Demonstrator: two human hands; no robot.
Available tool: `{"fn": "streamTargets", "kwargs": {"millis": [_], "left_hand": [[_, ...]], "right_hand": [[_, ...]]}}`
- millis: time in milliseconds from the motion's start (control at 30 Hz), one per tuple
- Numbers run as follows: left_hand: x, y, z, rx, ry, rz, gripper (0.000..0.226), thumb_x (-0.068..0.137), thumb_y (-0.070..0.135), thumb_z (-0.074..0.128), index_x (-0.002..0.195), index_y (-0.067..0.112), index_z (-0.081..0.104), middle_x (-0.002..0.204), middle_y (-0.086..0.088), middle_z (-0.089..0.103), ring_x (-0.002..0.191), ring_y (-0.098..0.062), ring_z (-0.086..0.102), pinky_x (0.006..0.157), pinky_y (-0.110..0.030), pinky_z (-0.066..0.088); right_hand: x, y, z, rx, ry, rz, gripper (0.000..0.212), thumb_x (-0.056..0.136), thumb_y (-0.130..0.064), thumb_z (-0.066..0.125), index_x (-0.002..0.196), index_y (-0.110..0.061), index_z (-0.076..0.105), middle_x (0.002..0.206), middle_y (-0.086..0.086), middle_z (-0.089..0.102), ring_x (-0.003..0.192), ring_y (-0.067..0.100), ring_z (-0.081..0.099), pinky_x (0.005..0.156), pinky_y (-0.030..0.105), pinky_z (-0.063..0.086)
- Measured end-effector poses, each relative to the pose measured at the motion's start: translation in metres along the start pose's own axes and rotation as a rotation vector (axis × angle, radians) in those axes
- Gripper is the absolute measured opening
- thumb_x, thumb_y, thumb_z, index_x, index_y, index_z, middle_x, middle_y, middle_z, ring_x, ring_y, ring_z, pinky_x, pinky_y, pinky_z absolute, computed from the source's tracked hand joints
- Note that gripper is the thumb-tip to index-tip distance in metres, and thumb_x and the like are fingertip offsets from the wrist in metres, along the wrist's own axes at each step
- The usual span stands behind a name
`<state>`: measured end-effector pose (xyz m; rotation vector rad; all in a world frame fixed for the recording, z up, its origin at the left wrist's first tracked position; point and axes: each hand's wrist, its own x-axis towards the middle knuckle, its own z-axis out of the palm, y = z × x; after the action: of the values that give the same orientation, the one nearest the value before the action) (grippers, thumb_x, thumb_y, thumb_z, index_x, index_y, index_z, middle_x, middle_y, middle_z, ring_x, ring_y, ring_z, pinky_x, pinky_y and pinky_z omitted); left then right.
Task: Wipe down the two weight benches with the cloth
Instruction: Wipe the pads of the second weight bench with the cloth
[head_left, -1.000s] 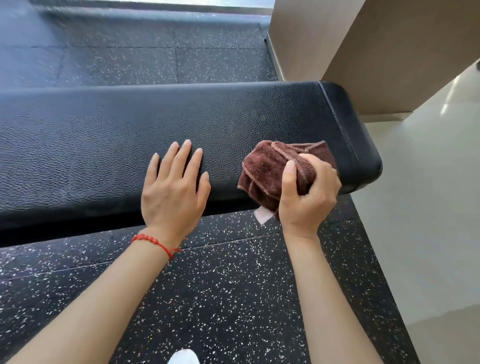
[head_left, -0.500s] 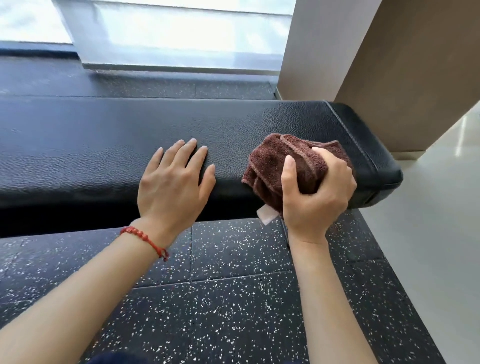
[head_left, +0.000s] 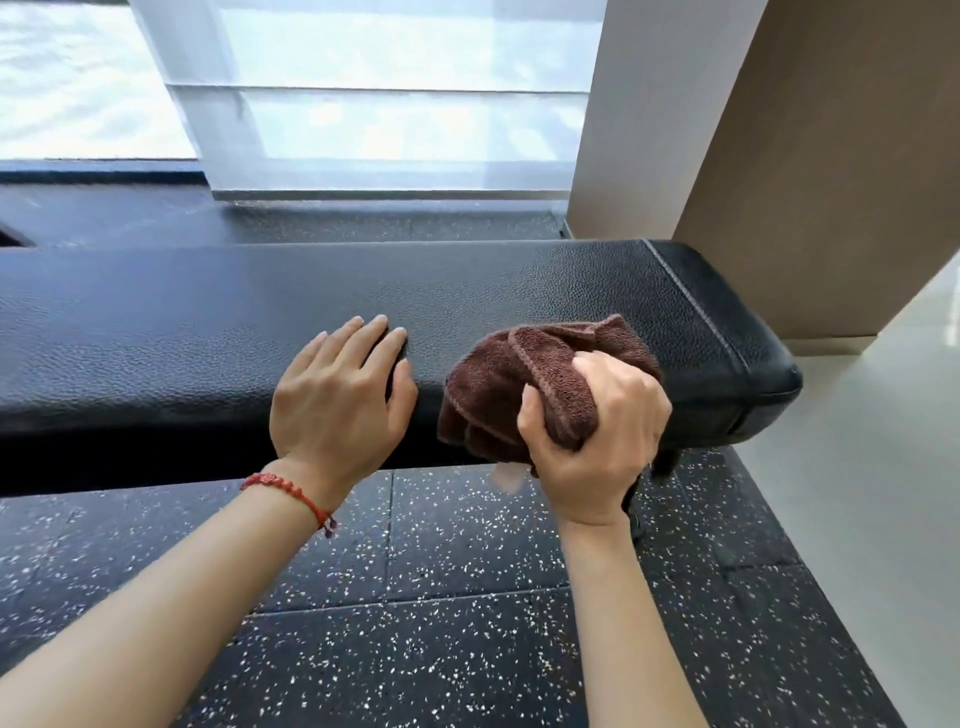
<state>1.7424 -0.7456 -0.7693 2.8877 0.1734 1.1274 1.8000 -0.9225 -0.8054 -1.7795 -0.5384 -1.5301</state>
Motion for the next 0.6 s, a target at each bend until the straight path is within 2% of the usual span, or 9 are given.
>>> {"fn": "streamTargets", "kwargs": {"millis": [200, 333, 467, 600], "left_hand": [[0.0, 0.001, 0.003, -0.004, 0.056, 0.014, 0.04, 0.089, 0.024, 0.037, 0.103, 0.007, 0.071, 0.111, -0.013, 0.068, 0.103, -0.032, 0.064, 0.089, -0.044, 0.05], [0.0, 0.001, 0.006, 0.012, 0.078, 0.019, 0.041, 0.089, 0.025, 0.037, 0.103, 0.006, 0.07, 0.111, -0.014, 0.068, 0.103, -0.032, 0.064, 0.089, -0.044, 0.05], [0.0, 0.002, 0.005, 0.032, 0.051, 0.015, 0.042, 0.089, 0.025, 0.037, 0.104, 0.005, 0.07, 0.112, -0.014, 0.067, 0.104, -0.033, 0.063, 0.089, -0.045, 0.05], [0.0, 0.003, 0.003, 0.043, 0.03, 0.011, 0.042, 0.088, 0.025, 0.037, 0.104, 0.005, 0.07, 0.112, -0.014, 0.067, 0.104, -0.033, 0.063, 0.089, -0.045, 0.05]], "right_hand": [[0.005, 0.051, -0.02, -0.052, 0.083, 0.033, 0.031, 0.09, -0.034, 0.06, 0.1, -0.004, 0.057, 0.094, 0.012, 0.065, 0.092, 0.023, 0.058, 0.088, 0.037, 0.042], [0.009, 0.089, -0.041, -0.16, 0.178, 0.157, 0.031, 0.091, -0.034, 0.06, 0.1, -0.005, 0.057, 0.094, 0.016, 0.065, 0.09, 0.027, 0.057, 0.085, 0.04, 0.044], [0.013, 0.073, -0.029, -0.19, 0.235, 0.177, 0.028, 0.09, -0.029, 0.061, 0.092, -0.001, 0.061, 0.088, 0.013, 0.065, 0.087, 0.022, 0.055, 0.085, 0.033, 0.041], [0.008, 0.032, -0.011, -0.14, 0.252, 0.194, 0.031, 0.089, -0.028, 0.061, 0.087, 0.003, 0.064, 0.085, 0.013, 0.066, 0.082, 0.025, 0.058, 0.08, 0.037, 0.043]]}}
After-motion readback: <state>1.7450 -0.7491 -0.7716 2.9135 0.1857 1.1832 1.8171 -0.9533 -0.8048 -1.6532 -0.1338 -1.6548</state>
